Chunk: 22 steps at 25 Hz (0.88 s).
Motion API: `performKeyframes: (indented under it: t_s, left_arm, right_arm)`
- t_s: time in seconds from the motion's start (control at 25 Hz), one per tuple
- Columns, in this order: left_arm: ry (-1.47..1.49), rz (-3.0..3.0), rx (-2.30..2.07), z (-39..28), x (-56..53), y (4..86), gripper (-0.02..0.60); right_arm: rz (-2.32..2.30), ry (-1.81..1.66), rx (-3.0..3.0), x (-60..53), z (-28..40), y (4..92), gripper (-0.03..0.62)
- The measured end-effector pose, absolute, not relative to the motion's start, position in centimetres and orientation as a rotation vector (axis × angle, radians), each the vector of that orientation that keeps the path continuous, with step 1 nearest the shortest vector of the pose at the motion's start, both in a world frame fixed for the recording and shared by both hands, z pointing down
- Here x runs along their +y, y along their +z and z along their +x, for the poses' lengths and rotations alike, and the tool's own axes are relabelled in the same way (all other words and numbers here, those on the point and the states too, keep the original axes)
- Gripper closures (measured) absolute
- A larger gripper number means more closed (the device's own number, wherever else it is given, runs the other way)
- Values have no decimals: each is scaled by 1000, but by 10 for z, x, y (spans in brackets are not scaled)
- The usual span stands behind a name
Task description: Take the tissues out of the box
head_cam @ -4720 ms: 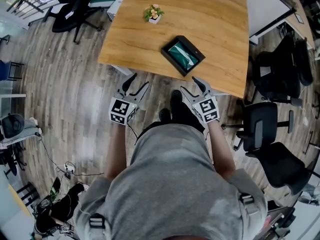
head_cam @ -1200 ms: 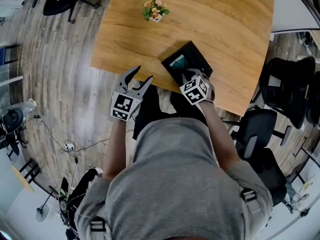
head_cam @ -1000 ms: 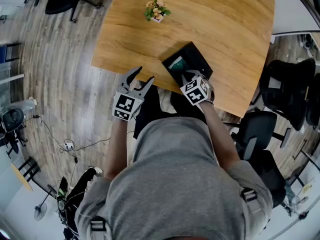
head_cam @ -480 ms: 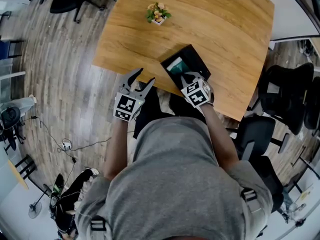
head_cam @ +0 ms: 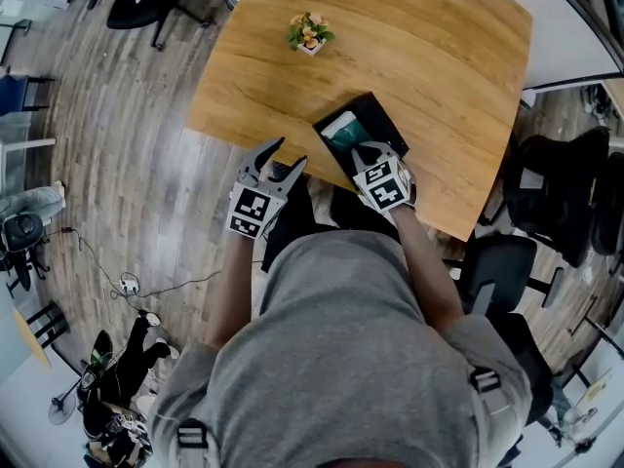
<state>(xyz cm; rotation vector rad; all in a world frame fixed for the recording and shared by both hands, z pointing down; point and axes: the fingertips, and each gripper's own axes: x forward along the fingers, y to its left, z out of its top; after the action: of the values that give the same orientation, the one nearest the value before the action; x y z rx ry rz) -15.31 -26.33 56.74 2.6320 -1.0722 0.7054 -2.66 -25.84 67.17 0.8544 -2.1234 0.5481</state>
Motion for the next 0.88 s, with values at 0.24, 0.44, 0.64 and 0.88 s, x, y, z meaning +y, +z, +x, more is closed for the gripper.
performKeyframes:
  t_s: [0.24,0.44,0.64,0.88]
  left_arm:
    - [698,2645,-1105,-151,-261,557,336]
    - [692,2644,-1127,-149,-256,554,336]
    - [695,2643,-1147,-149,-251,551,336]
    - [700,2641,-1173,-152,-246,546,336]
  right_arm:
    - [863,527,-2151,-260,-26,661,585]
    - [859,529,-2180,-258,-27,653,585]
    - [862,512,-2202,-257,-27,645,585]
    - [861,490,-2220,-256,-28,636,585]
